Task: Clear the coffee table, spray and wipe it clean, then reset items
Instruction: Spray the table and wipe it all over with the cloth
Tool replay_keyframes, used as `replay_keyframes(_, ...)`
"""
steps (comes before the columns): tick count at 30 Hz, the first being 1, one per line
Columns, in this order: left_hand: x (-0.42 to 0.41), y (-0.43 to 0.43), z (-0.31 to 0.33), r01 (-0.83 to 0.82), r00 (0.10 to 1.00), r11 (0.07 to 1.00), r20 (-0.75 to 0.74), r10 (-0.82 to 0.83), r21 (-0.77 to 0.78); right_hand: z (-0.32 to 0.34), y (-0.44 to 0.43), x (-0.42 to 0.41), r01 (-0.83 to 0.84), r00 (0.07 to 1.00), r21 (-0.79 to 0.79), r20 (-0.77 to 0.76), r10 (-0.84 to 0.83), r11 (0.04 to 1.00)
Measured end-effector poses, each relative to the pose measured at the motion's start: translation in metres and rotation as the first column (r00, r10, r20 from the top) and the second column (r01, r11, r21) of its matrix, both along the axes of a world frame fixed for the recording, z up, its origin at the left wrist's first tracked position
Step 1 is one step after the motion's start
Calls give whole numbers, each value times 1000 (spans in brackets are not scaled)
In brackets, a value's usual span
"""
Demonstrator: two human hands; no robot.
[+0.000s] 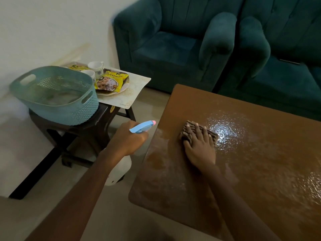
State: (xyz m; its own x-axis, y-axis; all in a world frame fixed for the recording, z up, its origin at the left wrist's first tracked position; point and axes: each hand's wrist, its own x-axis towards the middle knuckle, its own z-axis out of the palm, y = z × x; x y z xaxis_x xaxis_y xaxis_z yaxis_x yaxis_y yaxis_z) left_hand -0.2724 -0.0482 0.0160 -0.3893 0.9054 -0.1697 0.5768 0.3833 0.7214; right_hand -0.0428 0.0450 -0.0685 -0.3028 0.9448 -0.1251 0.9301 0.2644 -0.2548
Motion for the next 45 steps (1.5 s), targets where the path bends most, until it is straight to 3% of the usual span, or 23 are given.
replay_keyframes(4,-6,-5,-1,35,999,999,0,-35,-29,-2,-33,-35,-274,961,34,-30,275,961)
replay_keyframes(6,-8,-9,-4,71,997,995,1,-71,-73,-4,-48,-20,-326,944,42,-35,328,944)
replay_keyframes(14,-15,-18,-15,186,971,968,-118,-207,-167,-4,-12,0,-36,998,26,-57,37,999)
replay_keyframes(17,-24,-26,-17,122,985,980,-101,-139,-159,-6,15,-33,-34,998,11,-44,35,999)
replay_keyframes(23,-44,-49,-18,32,999,998,-15,-33,-59,-2,-3,-97,-376,926,25,-37,377,926)
replay_keyframes(29,-54,-52,-13,-15,997,1000,69,16,-4,2,-89,-48,-585,809,-7,-80,583,811)
replay_keyframes(31,-54,-48,-10,-13,995,1000,96,14,-4,2,-95,-22,-547,836,-23,-77,544,837)
replay_keyframes(34,-50,-42,-5,-1,990,1000,141,2,-6,0,-64,5,-354,934,2,-52,353,935)
replay_keyframes(38,-39,-39,2,36,990,999,140,-31,-28,-6,-15,-28,-92,996,32,-21,92,995)
replay_keyframes(40,-32,-37,4,41,993,998,117,-36,-42,-6,-19,-51,-179,984,40,11,179,983)
replay_keyframes(43,-15,-33,10,63,992,997,113,-58,-43,-3,-48,-41,-466,884,33,-13,466,884)
replay_keyframes(45,-1,-31,14,82,992,996,98,-78,-43,0,-45,-14,-521,851,6,-69,521,853)
